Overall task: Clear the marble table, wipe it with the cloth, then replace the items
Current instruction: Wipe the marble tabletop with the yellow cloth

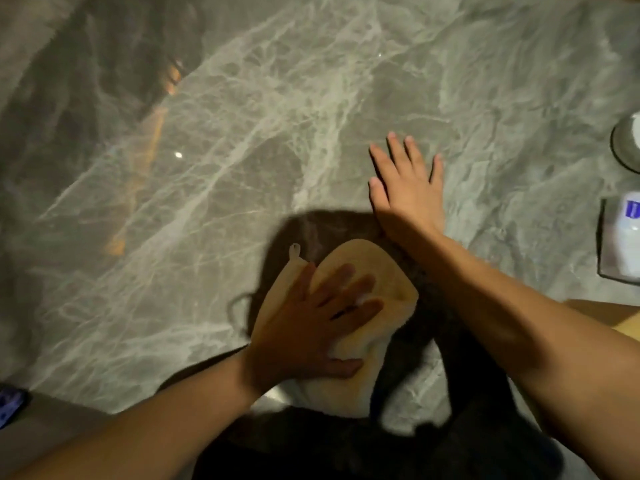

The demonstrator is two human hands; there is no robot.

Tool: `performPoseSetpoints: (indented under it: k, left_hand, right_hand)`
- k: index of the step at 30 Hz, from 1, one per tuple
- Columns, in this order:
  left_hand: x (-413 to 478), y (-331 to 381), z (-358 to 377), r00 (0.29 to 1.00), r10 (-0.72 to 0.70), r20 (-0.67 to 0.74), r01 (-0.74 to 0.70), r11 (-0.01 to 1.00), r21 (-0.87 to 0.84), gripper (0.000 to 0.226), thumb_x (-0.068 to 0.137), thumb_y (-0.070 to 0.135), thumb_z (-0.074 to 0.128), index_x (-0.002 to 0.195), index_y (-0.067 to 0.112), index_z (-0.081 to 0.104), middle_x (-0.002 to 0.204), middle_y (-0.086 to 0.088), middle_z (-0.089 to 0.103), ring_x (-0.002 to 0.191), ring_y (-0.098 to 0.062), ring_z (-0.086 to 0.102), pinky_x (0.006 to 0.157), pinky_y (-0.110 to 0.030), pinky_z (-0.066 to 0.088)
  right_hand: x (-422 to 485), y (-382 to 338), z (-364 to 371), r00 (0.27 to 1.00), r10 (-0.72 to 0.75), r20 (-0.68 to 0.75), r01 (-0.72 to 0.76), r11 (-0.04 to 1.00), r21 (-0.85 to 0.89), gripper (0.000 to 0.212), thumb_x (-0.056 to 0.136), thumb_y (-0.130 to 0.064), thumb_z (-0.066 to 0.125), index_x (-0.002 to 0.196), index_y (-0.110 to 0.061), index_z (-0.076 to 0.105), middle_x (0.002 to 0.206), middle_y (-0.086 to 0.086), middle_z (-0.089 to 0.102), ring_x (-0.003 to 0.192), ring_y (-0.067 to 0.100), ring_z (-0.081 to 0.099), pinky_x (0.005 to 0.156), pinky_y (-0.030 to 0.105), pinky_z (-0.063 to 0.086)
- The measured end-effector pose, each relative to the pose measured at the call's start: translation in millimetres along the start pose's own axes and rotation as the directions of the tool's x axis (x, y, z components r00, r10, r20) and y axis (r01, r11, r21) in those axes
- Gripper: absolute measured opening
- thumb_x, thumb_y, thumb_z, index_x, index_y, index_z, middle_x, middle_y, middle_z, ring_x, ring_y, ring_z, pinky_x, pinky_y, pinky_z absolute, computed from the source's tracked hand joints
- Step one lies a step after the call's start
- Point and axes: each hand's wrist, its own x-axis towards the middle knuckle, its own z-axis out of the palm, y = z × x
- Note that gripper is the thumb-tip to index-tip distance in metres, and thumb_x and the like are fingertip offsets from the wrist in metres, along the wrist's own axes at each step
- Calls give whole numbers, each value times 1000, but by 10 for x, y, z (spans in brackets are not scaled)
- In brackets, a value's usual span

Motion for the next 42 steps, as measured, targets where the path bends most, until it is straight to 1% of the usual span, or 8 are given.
performPoseSetpoints:
  k: [16, 20, 23, 26, 29, 34, 36, 42]
  left_hand:
    - [684, -385, -102, 997, -38, -64, 35, 998, -42, 72, 82, 72, 39, 143, 35, 34, 151, 3, 36, 145, -25, 20, 113, -61, 9]
    - [674, -377, -122, 998, -50, -25, 48, 997, -57, 73, 83, 73, 35, 146, 36, 29, 155, 3, 27, 147, -24, 13, 113, -61, 7]
    - [674, -383, -156, 998, -53, 24, 54, 998, -32, 74, 82, 71, 38, 147, 36, 26, 157, 1, 22, 146, -24, 12, 112, -61, 7]
    - [639, -342, -241, 991, -62, 116, 66, 997, -35, 73, 81, 69, 39, 144, 33, 32, 154, -1, 32, 143, -24, 19, 108, -64, 19]
    - [587, -293, -387, 970, -139, 199, 155, 986, -65, 71, 76, 64, 41, 138, 31, 38, 148, -3, 43, 137, -26, 38, 101, -63, 36]
    - [620, -580, -920, 983, -177, 43, 181, 975, -129, 73, 86, 64, 19, 150, 36, -2, 156, 10, -16, 146, -15, -16, 113, -49, -11]
    - [703, -695, -1248, 979, -199, -41, 192, 972, -138, 74, 83, 66, 9, 149, 36, -8, 155, 10, -19, 143, -13, -21, 112, -48, -14]
    - [886, -811, -2001, 961, -166, -219, 152, 985, -81, 67, 96, 53, 28, 150, 35, -8, 159, 8, -15, 143, -11, -23, 114, -48, -15]
  right_hand:
    - [10, 108, 84, 994, -42, -100, 46, 998, 33, 58, 93, -55, 29, 144, -29, 38, 157, 0, 27, 146, 21, 19, 115, 54, 10]
    - [24, 68, 57, 999, -13, -37, 12, 1000, -8, 61, 92, -59, 26, 144, -30, 36, 157, -2, 27, 146, 20, 19, 115, 55, 10]
    - [39, 56, -63, 995, 16, 97, -25, 995, 97, 61, 93, -57, 17, 149, -34, 24, 161, -7, 11, 148, 13, 1, 117, 49, -5]
    - [-48, 26, -260, 978, 39, 204, -80, 977, 197, 57, 99, -49, 27, 152, -32, 16, 162, -5, 4, 148, 14, -4, 117, 49, -6]
    - [-209, -49, -492, 974, 75, 213, -95, 992, 86, 63, 98, -48, 33, 153, -27, 8, 162, 0, -1, 148, 21, -5, 115, 56, -1]
    - [-325, -176, -1024, 986, 164, 22, -165, 986, 13, 58, 101, -45, 27, 153, -29, 6, 162, -4, -5, 148, 17, -11, 115, 52, -7]
    - [-339, -218, -1244, 984, 172, -44, -173, 985, -19, 59, 101, -46, 26, 153, -29, 4, 162, -5, -6, 148, 17, -12, 115, 52, -7]
    - [-438, -355, -1703, 977, 156, -149, -169, 983, -76, 60, 100, -46, 24, 153, -31, -2, 161, -6, -11, 147, 16, -17, 115, 51, -9]
